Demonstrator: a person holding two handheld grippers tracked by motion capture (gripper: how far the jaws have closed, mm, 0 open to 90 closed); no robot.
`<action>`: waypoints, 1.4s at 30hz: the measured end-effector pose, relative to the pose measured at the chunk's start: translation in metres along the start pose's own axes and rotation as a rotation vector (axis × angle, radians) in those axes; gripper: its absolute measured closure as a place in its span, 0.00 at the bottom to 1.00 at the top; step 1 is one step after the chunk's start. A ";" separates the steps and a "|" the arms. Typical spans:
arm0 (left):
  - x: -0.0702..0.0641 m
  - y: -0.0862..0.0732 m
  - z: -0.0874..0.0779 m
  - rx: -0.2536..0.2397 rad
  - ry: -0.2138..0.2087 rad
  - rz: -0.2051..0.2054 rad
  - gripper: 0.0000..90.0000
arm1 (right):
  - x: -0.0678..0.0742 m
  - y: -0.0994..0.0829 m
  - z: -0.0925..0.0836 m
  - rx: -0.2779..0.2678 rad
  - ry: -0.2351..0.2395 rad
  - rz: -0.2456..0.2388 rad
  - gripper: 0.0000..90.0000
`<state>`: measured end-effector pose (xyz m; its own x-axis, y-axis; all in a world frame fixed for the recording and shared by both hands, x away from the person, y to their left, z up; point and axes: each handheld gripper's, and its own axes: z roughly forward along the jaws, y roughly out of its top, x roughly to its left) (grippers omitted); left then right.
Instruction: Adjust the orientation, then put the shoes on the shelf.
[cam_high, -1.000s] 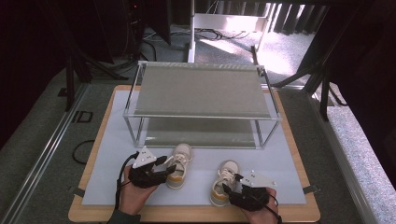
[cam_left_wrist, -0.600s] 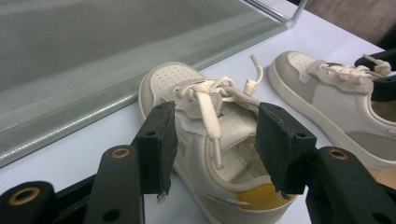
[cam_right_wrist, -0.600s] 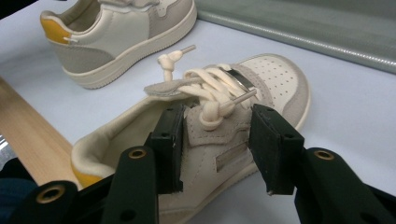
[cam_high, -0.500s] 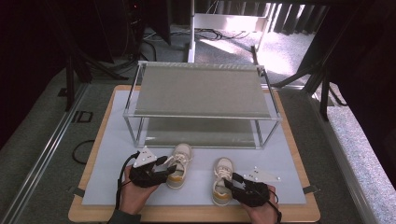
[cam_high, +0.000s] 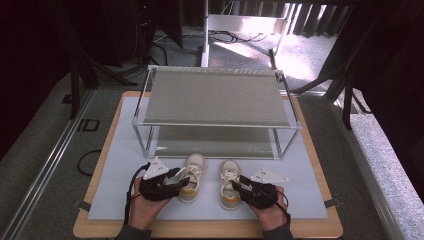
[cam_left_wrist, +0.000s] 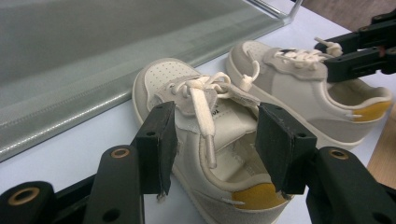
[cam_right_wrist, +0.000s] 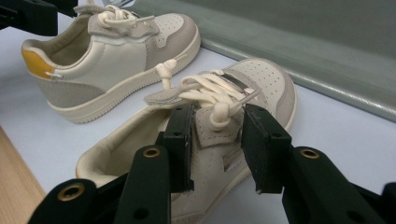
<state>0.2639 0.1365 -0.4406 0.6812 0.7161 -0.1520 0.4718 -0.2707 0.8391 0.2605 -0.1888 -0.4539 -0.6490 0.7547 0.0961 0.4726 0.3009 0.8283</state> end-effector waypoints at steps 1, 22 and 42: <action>0.000 0.000 0.000 -0.001 0.000 0.000 0.53 | 0.000 0.001 0.001 0.001 0.000 -0.001 0.71; -0.007 0.000 -0.006 -0.041 -0.035 0.034 0.29 | 0.000 0.007 0.012 -0.003 0.023 -0.010 0.71; -0.010 -0.017 0.022 0.087 -0.040 0.069 0.07 | 0.000 0.008 0.015 -0.007 0.036 0.001 0.70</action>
<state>0.2612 0.1197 -0.4651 0.7349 0.6679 -0.1174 0.4684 -0.3747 0.8001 0.2736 -0.1779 -0.4553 -0.6696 0.7335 0.1166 0.4690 0.2958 0.8322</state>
